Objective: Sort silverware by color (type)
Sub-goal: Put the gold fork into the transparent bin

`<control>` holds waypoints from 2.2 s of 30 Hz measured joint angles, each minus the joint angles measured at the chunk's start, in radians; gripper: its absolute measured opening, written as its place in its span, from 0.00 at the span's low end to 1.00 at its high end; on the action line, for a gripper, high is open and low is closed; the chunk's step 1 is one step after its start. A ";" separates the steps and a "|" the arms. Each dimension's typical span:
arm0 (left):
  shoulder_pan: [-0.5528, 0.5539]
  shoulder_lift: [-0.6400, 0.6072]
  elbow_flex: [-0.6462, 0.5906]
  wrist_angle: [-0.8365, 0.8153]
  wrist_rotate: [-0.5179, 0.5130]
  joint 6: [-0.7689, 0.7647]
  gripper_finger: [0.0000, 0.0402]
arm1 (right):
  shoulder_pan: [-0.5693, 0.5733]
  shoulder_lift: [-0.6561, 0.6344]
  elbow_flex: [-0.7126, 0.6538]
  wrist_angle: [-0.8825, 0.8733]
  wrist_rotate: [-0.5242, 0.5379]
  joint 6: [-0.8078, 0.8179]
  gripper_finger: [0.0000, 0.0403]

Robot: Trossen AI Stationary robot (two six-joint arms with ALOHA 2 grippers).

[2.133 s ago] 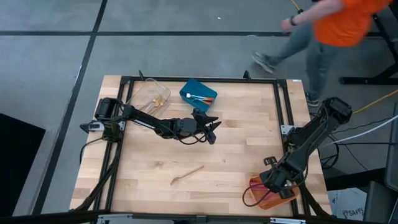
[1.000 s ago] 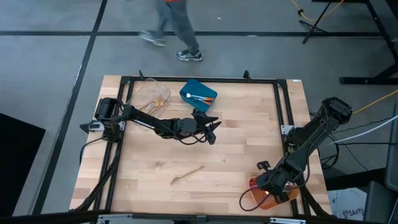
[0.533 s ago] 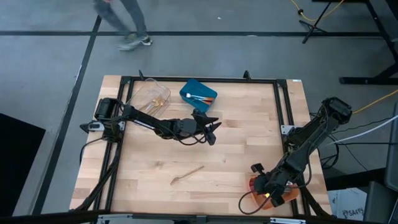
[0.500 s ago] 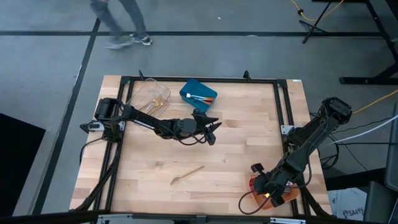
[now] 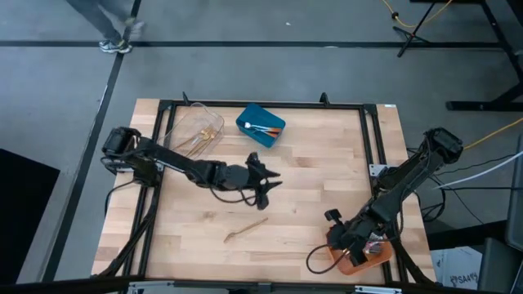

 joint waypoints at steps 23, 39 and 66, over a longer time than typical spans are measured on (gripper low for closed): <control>-0.290 -0.006 0.000 -0.286 0.101 -0.345 0.29 | -0.303 -0.001 0.208 -0.292 0.002 -0.620 0.21; -0.313 0.018 0.000 -0.484 0.180 -0.450 0.29 | -0.432 -0.001 0.209 -0.255 0.001 -0.639 0.21; -0.332 0.128 -0.001 -0.590 0.159 -0.448 0.29 | -0.431 0.001 0.209 -0.238 0.000 -0.639 0.21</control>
